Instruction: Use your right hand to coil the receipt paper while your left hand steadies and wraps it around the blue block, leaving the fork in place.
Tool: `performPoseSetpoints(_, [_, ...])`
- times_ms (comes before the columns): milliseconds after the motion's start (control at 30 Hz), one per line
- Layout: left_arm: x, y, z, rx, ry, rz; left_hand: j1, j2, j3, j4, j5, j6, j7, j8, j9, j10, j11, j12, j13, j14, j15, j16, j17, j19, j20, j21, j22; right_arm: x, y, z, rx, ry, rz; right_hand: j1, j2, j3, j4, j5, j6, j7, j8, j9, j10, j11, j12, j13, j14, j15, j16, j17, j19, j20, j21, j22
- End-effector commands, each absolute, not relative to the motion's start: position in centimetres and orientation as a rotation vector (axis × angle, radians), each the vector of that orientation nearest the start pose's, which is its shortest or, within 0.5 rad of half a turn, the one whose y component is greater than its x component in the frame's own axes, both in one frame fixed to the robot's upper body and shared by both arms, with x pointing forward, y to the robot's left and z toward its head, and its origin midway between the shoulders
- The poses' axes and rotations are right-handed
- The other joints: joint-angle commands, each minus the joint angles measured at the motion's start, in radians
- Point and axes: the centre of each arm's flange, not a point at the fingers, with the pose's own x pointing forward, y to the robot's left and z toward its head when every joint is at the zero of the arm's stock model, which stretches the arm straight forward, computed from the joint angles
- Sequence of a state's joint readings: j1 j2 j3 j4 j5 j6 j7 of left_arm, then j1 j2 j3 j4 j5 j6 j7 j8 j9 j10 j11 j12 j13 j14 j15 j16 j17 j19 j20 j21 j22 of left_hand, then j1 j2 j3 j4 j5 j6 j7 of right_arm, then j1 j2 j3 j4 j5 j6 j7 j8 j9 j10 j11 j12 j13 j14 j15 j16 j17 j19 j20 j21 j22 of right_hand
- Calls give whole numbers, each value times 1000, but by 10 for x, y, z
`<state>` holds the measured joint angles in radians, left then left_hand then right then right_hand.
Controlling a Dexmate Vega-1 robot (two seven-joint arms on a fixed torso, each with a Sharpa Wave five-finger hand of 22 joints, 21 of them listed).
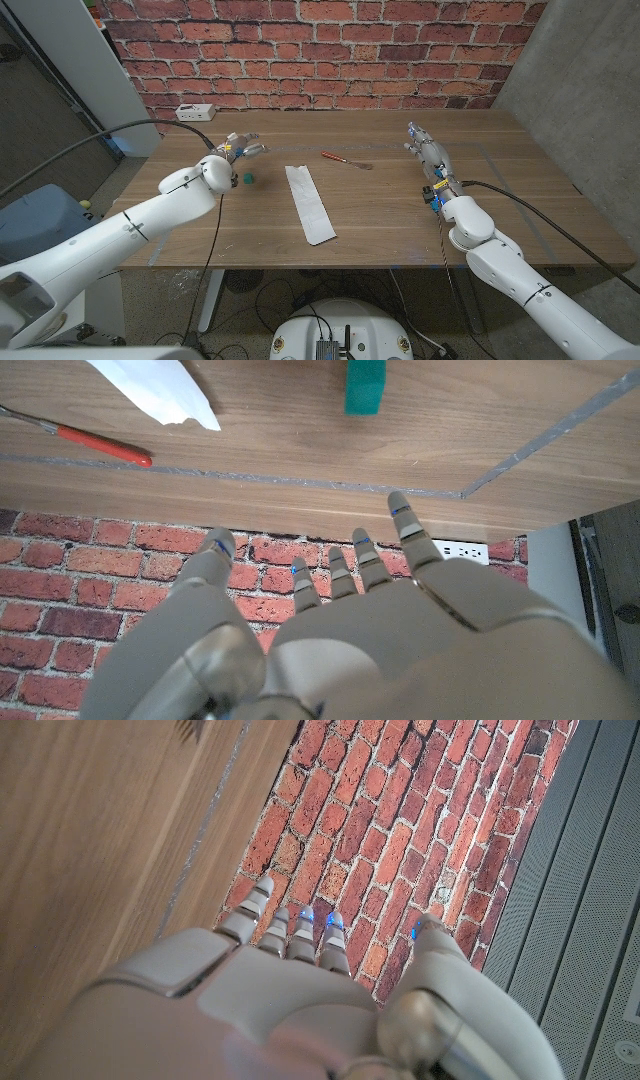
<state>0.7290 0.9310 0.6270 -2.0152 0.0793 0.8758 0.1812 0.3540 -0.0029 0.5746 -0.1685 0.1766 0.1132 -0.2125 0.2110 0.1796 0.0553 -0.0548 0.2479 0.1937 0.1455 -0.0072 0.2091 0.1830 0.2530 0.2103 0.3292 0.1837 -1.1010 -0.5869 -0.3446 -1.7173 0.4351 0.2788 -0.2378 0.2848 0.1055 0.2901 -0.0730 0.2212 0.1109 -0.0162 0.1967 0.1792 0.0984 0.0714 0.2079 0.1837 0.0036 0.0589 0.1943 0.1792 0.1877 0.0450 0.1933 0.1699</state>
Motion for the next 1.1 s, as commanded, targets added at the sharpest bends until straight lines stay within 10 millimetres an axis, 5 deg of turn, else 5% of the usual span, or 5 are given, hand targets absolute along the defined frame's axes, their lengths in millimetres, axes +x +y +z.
performPoseSetpoints(33, [578, 286, 46, 1220, -128, 340, 49, -10, 0, -8, 3, 54, 0, 13, 2, 41, -3, 10, 5, 38, -4, 6, 2, 57, -2, 12, 3, 572, -245, -39, -78, -702, 136, 5, 2, 0, -5, -4, 9, -2, 4, 2, 8, -2, -1, 5, 9, 3, 3, 4, 4, -1, 5, 4])
performPoseSetpoints(233, [580, 285, 51, 1269, -62, 343, 139, -36, -20, -6, 4, 143, -6, 10, 3, 116, -12, 19, 6, 102, -21, 12, 3, 165, -5, 28, 2, 575, -245, -37, -77, -702, 135, 4, 2, 0, -5, -5, 10, -1, 3, 3, 12, -1, -1, 6, 10, 3, 3, 5, 5, -2, 5, 4])
performPoseSetpoints(467, [585, 283, 56, 1322, 17, 342, 199, -54, -32, -9, 7, 190, -5, 9, 3, 161, -14, 25, 6, 140, -32, 15, 2, 223, -16, 37, 2, 578, -245, -36, -74, -701, 131, 3, 3, 0, -5, -6, 12, -1, 3, 3, 14, 2, 0, 6, 11, 2, 3, 5, 5, -3, 5, 4])
performPoseSetpoints(1100, [593, 276, 64, 1453, 187, 321, 412, -55, -42, -12, 12, 313, 19, 17, 5, 255, -15, 35, 10, 200, -42, 20, 6, 272, -61, 30, 3, 582, -243, -37, -63, -708, 127, -5, 5, -1, -2, -9, 17, -3, 2, 3, 18, 4, -2, 6, 15, 3, 4, 7, 7, -5, 5, 4])
